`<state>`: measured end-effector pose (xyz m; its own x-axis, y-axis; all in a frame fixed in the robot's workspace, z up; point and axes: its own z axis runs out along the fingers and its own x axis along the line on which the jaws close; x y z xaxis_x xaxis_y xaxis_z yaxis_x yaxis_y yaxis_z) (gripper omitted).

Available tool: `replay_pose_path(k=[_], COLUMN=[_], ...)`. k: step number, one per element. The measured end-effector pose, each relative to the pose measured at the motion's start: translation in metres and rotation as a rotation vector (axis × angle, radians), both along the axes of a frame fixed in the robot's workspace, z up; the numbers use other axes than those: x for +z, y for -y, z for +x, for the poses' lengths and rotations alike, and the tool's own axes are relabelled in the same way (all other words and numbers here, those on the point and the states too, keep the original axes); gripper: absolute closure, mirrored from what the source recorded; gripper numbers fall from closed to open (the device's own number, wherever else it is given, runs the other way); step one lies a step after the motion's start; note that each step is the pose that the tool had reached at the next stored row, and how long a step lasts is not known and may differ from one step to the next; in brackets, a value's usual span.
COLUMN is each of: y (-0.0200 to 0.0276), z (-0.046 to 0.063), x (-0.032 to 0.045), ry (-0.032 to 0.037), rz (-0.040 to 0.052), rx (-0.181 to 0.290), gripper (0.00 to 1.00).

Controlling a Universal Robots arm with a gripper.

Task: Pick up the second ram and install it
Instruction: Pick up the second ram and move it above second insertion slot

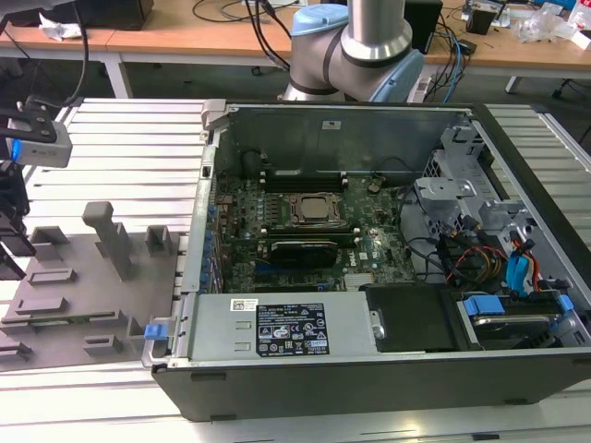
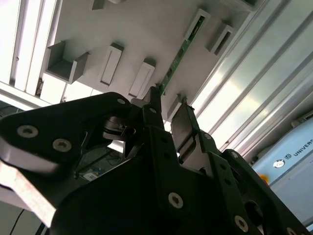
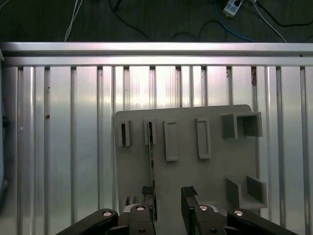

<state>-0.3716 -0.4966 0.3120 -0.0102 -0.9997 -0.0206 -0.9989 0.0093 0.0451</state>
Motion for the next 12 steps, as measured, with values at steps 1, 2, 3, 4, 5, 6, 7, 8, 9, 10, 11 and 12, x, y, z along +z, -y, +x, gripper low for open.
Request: replay_pose_path(k=[1,2,3,4,5,6,7,8,9,10,11,12], y=[0.0,0.0,0.0,0.0,0.0,0.0,0.0,0.0001,0.0001,0.0001,0.0001,0.0001], z=[0.0,0.0,0.0,0.0,0.0,0.0,0.0,0.0,0.0,0.0,0.0,0.0], x=[-0.0005,-0.0013,-0.0023,-0.0031,-0.0035,-0.0045,-0.0059,-0.0072,-0.0087,-0.01,-0.0111,-0.0118], ry=[0.0,0.0,0.0,0.0,0.0,0.0,0.0,0.0,0.0,0.0,0.0,0.0], rz=[0.0,0.0,0.0,0.0,0.0,0.0,0.0,0.0,0.0,0.0,0.0,0.0], rx=[0.0,0.0,0.0,0.0,0.0,0.0,0.0,0.0,0.0,0.0,0.0,0.0], gripper=[0.64,0.64,0.64,0.64,0.64,0.64,0.64,0.64,0.64,0.64,0.64,0.64])
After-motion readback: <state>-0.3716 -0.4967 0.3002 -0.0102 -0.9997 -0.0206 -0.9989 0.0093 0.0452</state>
